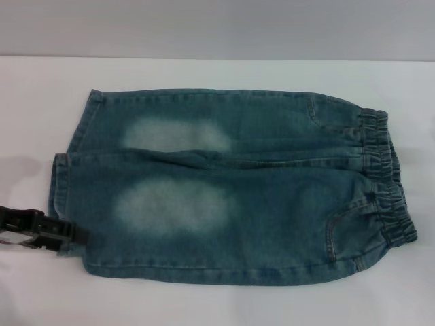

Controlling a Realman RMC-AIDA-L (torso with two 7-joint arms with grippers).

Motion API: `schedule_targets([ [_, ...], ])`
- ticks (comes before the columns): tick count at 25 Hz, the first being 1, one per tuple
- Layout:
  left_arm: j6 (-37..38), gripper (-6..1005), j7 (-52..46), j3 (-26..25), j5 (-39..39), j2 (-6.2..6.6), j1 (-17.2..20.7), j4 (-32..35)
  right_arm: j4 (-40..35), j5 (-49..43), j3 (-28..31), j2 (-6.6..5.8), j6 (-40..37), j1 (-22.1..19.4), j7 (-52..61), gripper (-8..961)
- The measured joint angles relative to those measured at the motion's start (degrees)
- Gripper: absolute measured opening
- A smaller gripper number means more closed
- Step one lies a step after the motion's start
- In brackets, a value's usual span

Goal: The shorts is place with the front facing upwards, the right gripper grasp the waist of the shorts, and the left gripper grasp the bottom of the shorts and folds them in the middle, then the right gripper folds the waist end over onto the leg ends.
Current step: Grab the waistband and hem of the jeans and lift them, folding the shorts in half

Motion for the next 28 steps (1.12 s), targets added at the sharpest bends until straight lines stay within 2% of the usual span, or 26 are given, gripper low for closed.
schedule_targets([
  [6,-0.30,772,0.03,-0.16,0.00,0.09,-0.43,0.29,0.04,0.00,0.00,0.00,-0.01,0.09,0.01,710],
  [15,-0.10,672,0.04,0.27,-0.01,0.08,-1.31,0.05,0.21,0.00,0.00,0.00,-0.01,0.08,0.01,710],
  [28,0.54,594,1.14,0.17,0.03,0.75,1.01,0.10,-0.05,0.00,0.00,0.00,0.00,0.52,0.01,711],
])
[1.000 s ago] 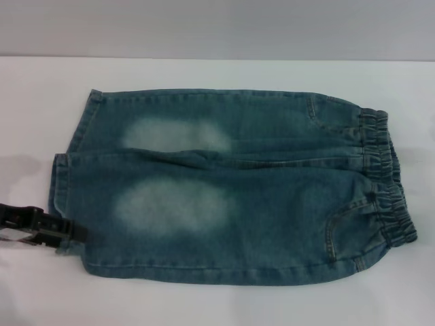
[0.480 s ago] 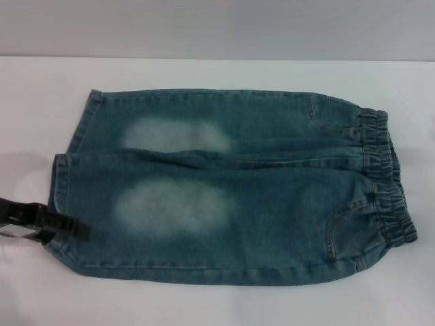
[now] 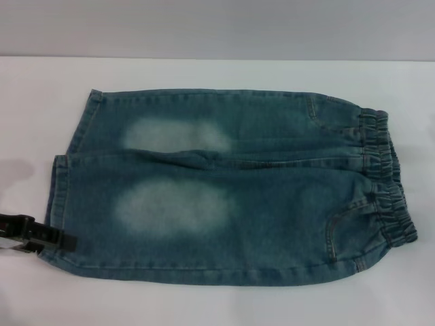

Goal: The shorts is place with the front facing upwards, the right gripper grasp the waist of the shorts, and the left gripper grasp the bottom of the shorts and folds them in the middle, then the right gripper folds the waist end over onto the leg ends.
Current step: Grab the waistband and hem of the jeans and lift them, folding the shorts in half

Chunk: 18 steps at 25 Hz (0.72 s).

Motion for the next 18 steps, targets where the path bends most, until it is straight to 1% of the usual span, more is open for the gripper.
schedule_targets([
  [5,-0.75,564,0.39,0.28,0.13,-0.15,0.12,0.14,0.00,0.00,0.09,0.06,0.03,0.08,0.00,711],
  [8,-1.70,466,0.25,0.29,0.82,-0.24,0.19,0.16,0.03,0.06,0.18,0.08,0.06,0.03,0.00,710],
  [14,-3.64,269,-0.48,0.29,4.85,-0.70,-0.28,0.40,0.24,0.20,0.31,0.09,0.09,0.07,0.00,710],
  [18,-4.02,115,-0.31,-0.05,5.49,-0.79,-0.69,0.45,0.32,0.23,0.69,0.09,0.09,0.11,0.64,710],
])
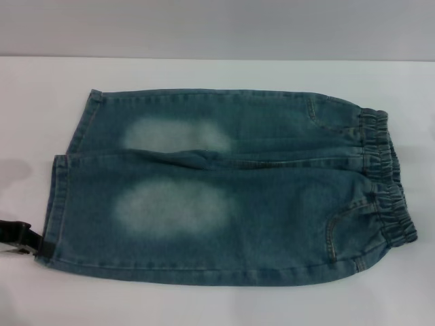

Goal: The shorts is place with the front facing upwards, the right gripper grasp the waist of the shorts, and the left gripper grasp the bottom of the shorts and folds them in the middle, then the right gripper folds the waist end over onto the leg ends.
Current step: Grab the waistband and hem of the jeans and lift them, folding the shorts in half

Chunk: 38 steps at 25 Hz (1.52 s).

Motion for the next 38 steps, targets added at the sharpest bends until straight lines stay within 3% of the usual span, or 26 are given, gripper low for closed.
schedule_targets([
  [6,-0.05,48,0.16,-0.25,-0.52,0.26,-0.05,0.07,-0.45,-0.16,-0.16,-0.19,0.45,0.08,3.78,710],
  [10,0.48,44,0.17,-2.26,-0.95,-0.29,-0.37,0.07,-1.65,-2.21,-0.70,-0.60,0.81,-0.07,8.32,709],
  [15,0.33,48,-0.37,-6.55,-1.15,-1.04,-1.13,0.07,-13.07,-17.11,-0.78,-1.90,0.12,-3.80,29.53,709],
  [17,0.22,49,-0.29,-9.33,-1.35,-1.43,-1.39,0.08,-19.66,-25.89,-0.79,-3.08,-0.45,-4.98,39.80,709],
  [19,0.07,50,-0.17,-11.83,-1.47,-1.77,-1.63,0.08,-25.04,-35.74,-0.78,-5.01,-2.32,-5.16,50.47,710],
  [25,-1.90,55,0.00,-13.89,-1.61,-2.00,-2.32,0.15,-34.59,-62.13,-0.36,-12.41,-14.62,-0.10,71.27,711],
  [28,-2.45,57,0.32,-13.97,-1.63,-2.13,-2.70,0.16,-38.78,-73.30,-0.26,-14.06,-21.69,3.14,75.95,711],
  [30,-2.66,58,0.96,-13.99,-1.63,-2.26,-2.98,0.19,-43.06,-79.61,-0.74,-14.01,-26.50,4.57,77.02,711],
  [34,-3.11,61,1.46,-14.01,-1.64,-2.39,-3.04,0.25,-51.12,-92.73,-1.29,-12.43,-31.80,7.47,79.61,711],
  [38,-3.22,64,2.06,-14.04,-1.64,-2.52,-3.04,0.25,-52.17,-104.62,-1.30,-11.98,-32.60,10.82,80.48,711],
])
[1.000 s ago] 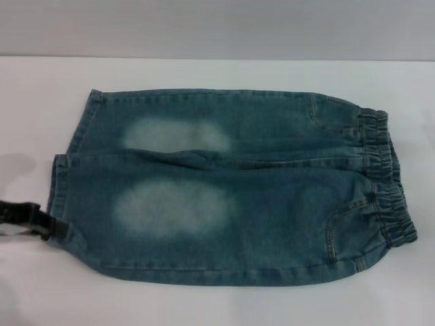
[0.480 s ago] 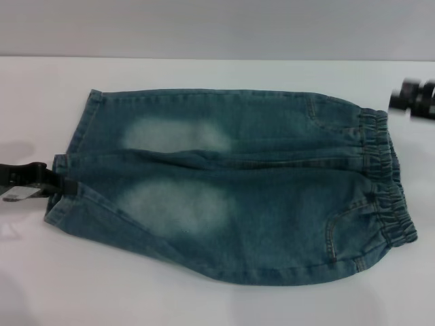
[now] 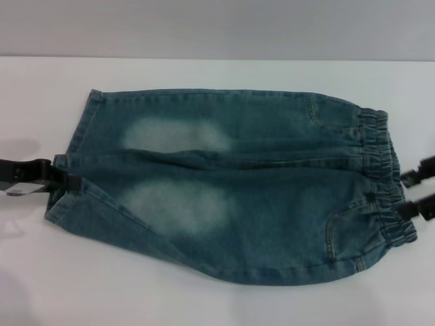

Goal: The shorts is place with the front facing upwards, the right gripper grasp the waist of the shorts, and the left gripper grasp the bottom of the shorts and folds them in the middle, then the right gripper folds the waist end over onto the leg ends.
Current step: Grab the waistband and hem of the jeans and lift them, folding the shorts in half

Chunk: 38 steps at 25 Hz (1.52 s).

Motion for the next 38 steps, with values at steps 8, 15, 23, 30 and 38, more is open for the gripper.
schedule_targets([
  [8,0.01,69,0.70,-0.04,0.01,-0.13,0.06,0.00,4.28,-16.94,-0.01,2.21,1.39,5.54,0.44,712],
  [15,0.02,74,0.80,-0.04,0.01,-0.18,-0.08,-0.01,6.97,-22.46,-0.12,4.32,5.14,7.31,1.36,712],
  [23,0.07,80,0.91,-0.03,0.01,-0.40,0.00,-0.01,8.81,-24.79,-1.82,4.64,5.56,7.56,1.88,712],
  [30,0.06,85,1.51,-0.04,0.01,-0.88,0.13,-0.10,8.35,-26.26,-2.25,4.68,5.69,7.62,2.68,711],
  [38,0.19,90,1.53,-0.07,-0.01,-1.27,0.23,-0.09,7.99,-26.37,-2.46,4.91,5.50,7.49,2.88,709],
])
